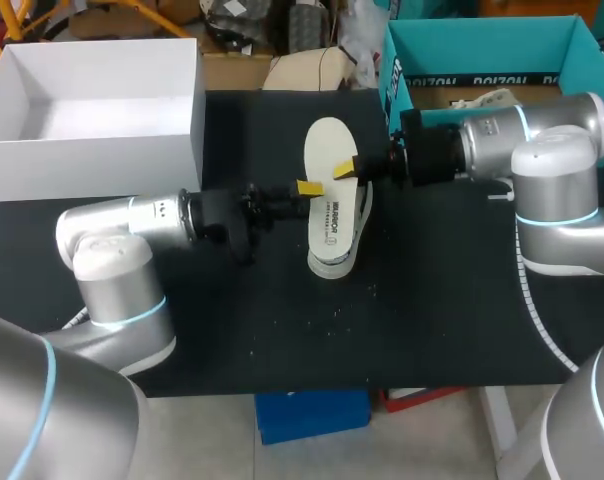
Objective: Take the shoe out of the shoebox, open the shoe tongue, remove and reinsert the insole, then place the shoe into the shoebox
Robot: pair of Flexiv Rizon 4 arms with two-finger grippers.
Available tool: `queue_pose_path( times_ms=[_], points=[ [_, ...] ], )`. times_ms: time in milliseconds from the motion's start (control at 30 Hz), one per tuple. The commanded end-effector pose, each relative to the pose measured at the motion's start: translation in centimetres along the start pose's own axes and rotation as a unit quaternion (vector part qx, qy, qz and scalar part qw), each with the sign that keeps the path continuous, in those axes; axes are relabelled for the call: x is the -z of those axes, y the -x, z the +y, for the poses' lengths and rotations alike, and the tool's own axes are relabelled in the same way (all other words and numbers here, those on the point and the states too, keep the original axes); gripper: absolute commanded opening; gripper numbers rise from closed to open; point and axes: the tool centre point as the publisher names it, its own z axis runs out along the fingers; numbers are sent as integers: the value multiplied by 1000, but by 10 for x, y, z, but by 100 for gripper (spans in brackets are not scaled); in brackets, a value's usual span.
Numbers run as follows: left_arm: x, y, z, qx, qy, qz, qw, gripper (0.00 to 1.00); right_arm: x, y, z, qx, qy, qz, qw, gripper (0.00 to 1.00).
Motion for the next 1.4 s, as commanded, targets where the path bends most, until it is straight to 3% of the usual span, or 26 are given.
queue_pose_path(
  times_ms=[33,133,233,633,767,867,1033,1067,1100,1267,1400],
  points=[
    [-6,-3,0,-2,-5,5,1000,38,-1,0,0,0,0,0,1000,0],
    [-7,-4,0,-3,-11,9,1000,25,-1,0,0,0,0,0,1000,0],
    [-9,-6,1,-4,-15,13,1000,38,-1,0,0,0,0,0,1000,0],
    [-22,-13,15,-29,-43,39,998,33,-1,0,0,0,0,0,1000,0],
    [-25,-14,15,-39,-52,49,997,25,-1,0,0,0,0,0,1000,0],
    [-24,-18,17,-39,-52,48,997,1,-1,0,0,0,0,0,1000,0],
    [-21,-22,16,-35,-47,46,997,0,-1,0,0,0,0,0,1000,0],
    [-19,-21,15,-34,-47,46,997,0,2,0,0,-1,5,4,1000,35],
    [-18,-20,14,-32,-46,47,997,0,5,-1,0,-2,15,8,1000,100],
    [-1,-14,2,-12,-40,93,995,0,23,4,-5,-12,31,-39,999,100],
    [16,-7,-13,12,-49,153,987,0,40,8,-13,-6,37,-110,993,100]
  ],
)
